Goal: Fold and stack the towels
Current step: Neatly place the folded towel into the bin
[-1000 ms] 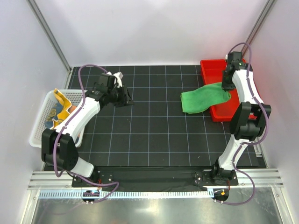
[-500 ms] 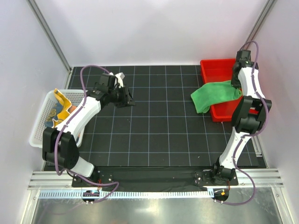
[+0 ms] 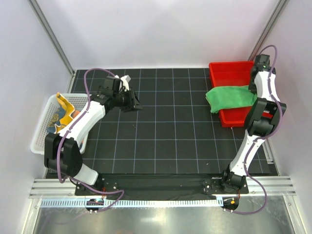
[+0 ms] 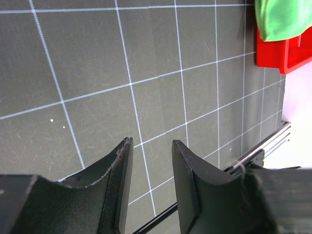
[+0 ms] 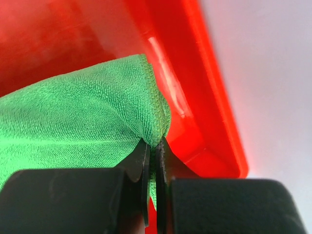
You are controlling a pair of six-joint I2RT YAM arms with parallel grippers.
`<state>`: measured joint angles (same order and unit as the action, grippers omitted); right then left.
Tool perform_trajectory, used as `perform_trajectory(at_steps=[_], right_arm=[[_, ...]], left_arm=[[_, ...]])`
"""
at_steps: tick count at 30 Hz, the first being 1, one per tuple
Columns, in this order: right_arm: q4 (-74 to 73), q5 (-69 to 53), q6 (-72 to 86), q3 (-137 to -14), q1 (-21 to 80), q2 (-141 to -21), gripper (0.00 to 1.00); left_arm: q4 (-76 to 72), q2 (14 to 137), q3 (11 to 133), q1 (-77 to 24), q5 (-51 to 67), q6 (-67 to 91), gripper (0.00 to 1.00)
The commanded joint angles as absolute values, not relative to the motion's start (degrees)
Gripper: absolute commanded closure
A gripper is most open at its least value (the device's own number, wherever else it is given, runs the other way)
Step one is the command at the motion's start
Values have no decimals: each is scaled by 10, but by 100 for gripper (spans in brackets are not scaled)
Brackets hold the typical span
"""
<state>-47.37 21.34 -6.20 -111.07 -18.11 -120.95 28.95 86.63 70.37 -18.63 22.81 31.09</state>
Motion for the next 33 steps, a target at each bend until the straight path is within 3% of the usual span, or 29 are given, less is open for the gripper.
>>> perform_trajectory(at_steps=[1,13,16,17,20,23,29,33], right_arm=[[-439,243,-74,-1142,-200,-1209,99],[-395,248,-97,-1160,-209,-1263,97],[-390,272,-107,-1181,-212,-1290,86],[-393,276,-109,-1195,-213,-1297,75],[-393,286,-106,-1208,-214,-1299,56],[-404,264,-78,-1209,-214,-1274,49],[-417,178,-25,-1161,-195,-1210,47],[-410,95,-1,-1121,-183,-1197,54]], left_arm=[[263,861,706,-185,250,316,59],[255,866,706,-184,267,322,59],[254,867,708,-185,269,323,59],[254,868,707,-185,269,323,59],[254,873,708,-185,272,323,59],[254,873,708,-185,275,323,59],[254,863,706,-185,276,321,59],[254,859,703,-185,279,320,59]])
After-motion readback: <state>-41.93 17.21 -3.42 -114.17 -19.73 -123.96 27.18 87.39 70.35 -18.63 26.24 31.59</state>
